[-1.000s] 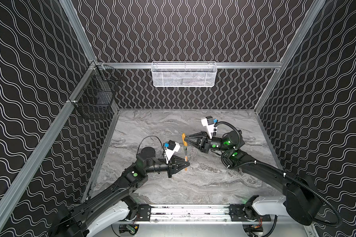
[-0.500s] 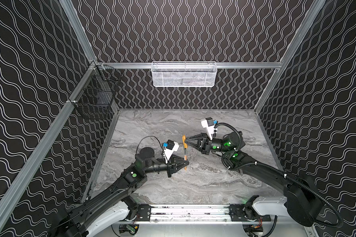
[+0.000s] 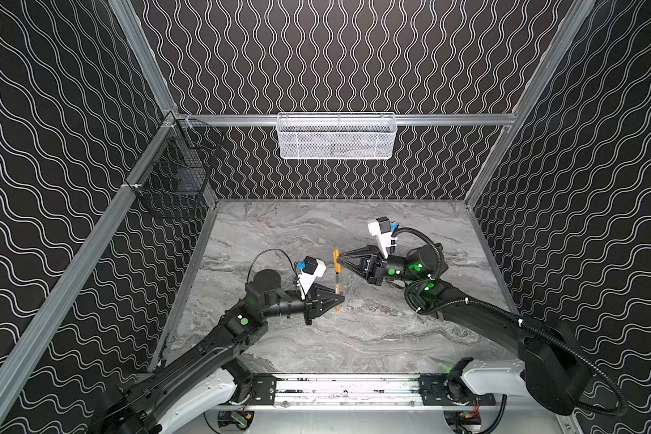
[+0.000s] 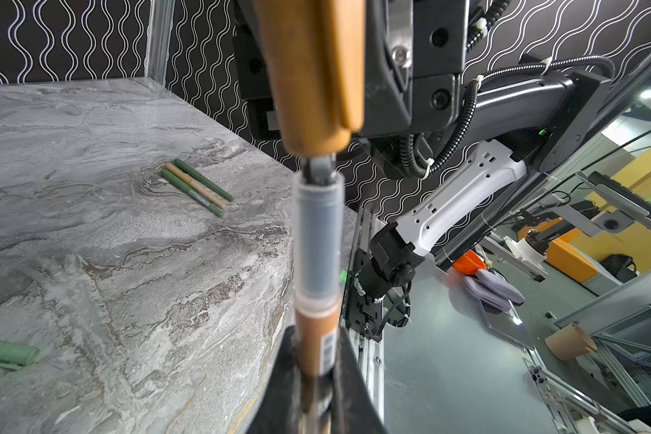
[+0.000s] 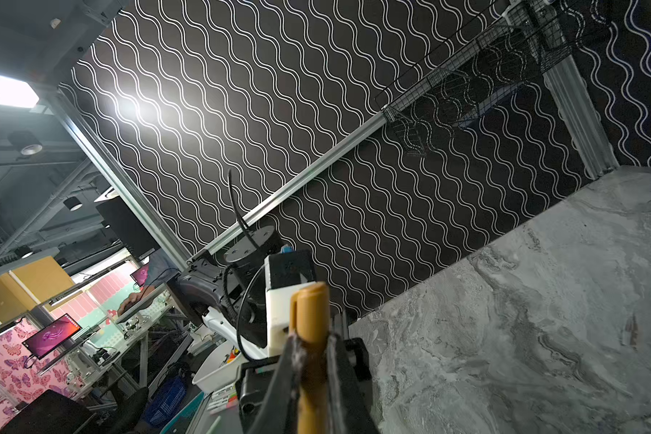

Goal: Insert the pens into the pen caps
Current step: 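Push the orange cap down onto the wooden pen held by the left gripper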

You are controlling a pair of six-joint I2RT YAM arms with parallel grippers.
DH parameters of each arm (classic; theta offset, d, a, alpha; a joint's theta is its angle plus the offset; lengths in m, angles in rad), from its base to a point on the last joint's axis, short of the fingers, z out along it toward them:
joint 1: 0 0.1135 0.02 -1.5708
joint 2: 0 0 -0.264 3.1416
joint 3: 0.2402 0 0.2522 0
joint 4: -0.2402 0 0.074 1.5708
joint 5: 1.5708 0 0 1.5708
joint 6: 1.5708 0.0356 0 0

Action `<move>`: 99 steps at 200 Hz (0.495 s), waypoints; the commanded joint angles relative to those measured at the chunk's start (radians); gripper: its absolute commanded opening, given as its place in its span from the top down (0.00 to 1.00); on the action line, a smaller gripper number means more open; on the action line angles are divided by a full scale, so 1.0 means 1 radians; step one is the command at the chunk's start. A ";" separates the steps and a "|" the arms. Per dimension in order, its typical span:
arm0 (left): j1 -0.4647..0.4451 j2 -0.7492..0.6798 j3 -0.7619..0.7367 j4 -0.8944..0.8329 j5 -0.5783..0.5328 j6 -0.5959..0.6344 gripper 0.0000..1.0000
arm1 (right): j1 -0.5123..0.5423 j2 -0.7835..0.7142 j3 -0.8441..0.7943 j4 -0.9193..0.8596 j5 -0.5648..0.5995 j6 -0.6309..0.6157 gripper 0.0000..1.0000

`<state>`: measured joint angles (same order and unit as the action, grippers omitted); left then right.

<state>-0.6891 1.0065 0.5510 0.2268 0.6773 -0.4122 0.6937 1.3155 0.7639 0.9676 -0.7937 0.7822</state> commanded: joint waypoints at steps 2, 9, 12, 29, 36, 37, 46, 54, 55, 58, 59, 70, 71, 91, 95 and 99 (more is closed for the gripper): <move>0.007 -0.003 0.001 0.049 -0.019 0.010 1.00 | 0.014 -0.004 -0.014 0.045 -0.011 0.009 0.90; 0.008 -0.005 0.001 0.051 -0.017 0.008 1.00 | 0.019 -0.005 -0.015 0.029 -0.005 -0.001 0.90; 0.009 -0.005 0.001 0.051 -0.016 0.008 1.00 | 0.022 -0.007 -0.016 0.022 -0.003 -0.008 0.90; 0.011 -0.005 0.001 0.052 -0.015 0.009 1.00 | 0.034 -0.012 -0.014 -0.013 0.007 -0.035 0.90; 0.013 -0.005 0.002 0.055 -0.013 0.007 1.00 | 0.039 -0.014 -0.011 -0.027 0.013 -0.045 0.90; 0.014 -0.005 0.001 0.056 -0.013 0.006 1.00 | 0.040 -0.015 -0.011 -0.029 0.014 -0.045 0.90; 0.014 -0.005 0.000 0.058 -0.013 0.005 1.00 | 0.046 -0.019 -0.011 -0.041 0.023 -0.058 0.90; 0.014 -0.006 0.000 0.058 -0.013 0.004 1.00 | 0.049 -0.019 -0.008 -0.049 0.024 -0.064 0.90; 0.015 -0.006 0.000 0.058 -0.013 0.004 1.00 | 0.049 -0.019 -0.008 -0.051 0.024 -0.066 0.90; 0.015 -0.007 0.000 0.059 -0.013 0.005 1.00 | 0.050 -0.019 -0.007 -0.054 0.024 -0.069 0.90; 0.016 -0.008 0.000 0.059 -0.013 0.004 1.00 | 0.050 -0.019 -0.007 -0.055 0.024 -0.070 0.90; 0.017 -0.011 0.001 0.057 -0.015 0.005 1.00 | 0.054 -0.019 -0.006 -0.064 0.028 -0.076 0.90; 0.017 -0.012 0.001 0.056 -0.016 0.006 1.00 | 0.055 -0.019 -0.005 -0.065 0.028 -0.076 0.90; 0.022 -0.022 0.007 0.054 -0.022 0.008 1.00 | 0.061 -0.022 -0.018 -0.066 0.041 -0.079 0.90; 0.023 -0.025 0.007 0.052 -0.024 0.010 1.00 | 0.061 -0.024 -0.021 -0.064 0.043 -0.077 0.90; 0.024 -0.026 0.007 0.052 -0.025 0.009 1.00 | 0.061 -0.024 -0.024 -0.064 0.045 -0.075 0.90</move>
<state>-0.6743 0.9905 0.5491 0.2150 0.6907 -0.4126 0.7475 1.2976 0.7528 0.9344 -0.7174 0.7166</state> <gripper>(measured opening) 0.104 0.125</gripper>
